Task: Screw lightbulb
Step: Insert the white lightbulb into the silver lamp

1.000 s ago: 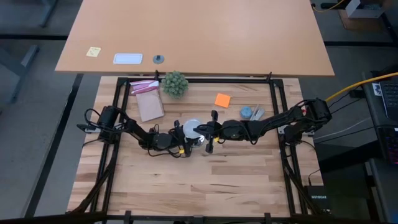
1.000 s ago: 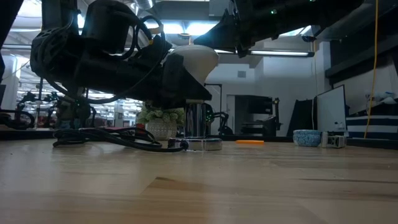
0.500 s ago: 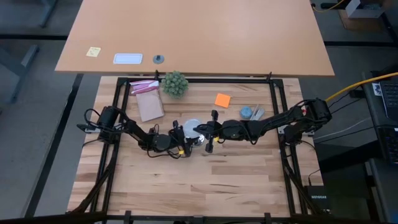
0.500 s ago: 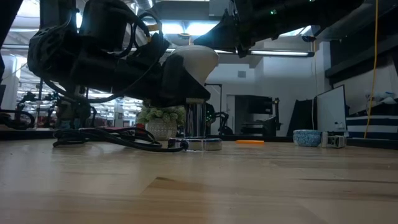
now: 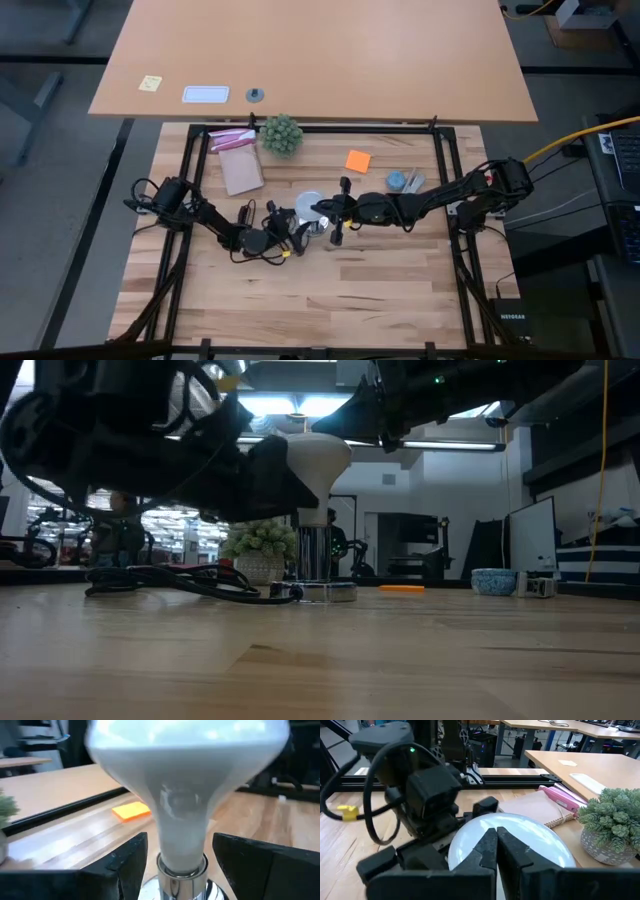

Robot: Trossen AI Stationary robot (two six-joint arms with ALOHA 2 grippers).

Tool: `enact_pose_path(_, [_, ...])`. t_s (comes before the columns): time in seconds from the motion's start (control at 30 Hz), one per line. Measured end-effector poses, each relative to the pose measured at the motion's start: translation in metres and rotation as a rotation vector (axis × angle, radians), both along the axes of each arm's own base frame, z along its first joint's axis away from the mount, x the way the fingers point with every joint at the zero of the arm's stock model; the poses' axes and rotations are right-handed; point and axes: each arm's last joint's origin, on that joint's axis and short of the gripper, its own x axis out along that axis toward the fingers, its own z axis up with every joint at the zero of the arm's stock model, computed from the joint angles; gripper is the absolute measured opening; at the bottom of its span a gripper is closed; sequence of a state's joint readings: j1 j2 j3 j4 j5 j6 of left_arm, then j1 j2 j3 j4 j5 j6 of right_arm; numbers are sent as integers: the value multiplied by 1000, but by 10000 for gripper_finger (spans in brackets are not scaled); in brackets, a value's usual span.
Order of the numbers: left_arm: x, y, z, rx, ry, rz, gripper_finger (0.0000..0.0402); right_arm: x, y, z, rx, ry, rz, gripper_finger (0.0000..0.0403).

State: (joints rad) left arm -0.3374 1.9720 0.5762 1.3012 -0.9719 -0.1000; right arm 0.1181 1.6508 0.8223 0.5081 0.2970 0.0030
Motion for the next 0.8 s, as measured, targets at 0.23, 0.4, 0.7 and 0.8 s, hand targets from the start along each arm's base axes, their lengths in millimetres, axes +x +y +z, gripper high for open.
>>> enact_pose_path(0.23, [-32,-7,-4,-69,-103,-86,214,0,0,0,0,0,0,7])
enact_pose_path(0.4, [-39,3,-12,-156,-117,-175,214,0,0,0,0,0,1,7])
enact_pose_path(0.7, [-11,31,-10,-109,-128,-278,214,0,0,0,1,-1,2,7])
enact_pose_path(0.8, [-11,33,-10,-112,-129,-280,214,0,0,0,2,-2,4,7])
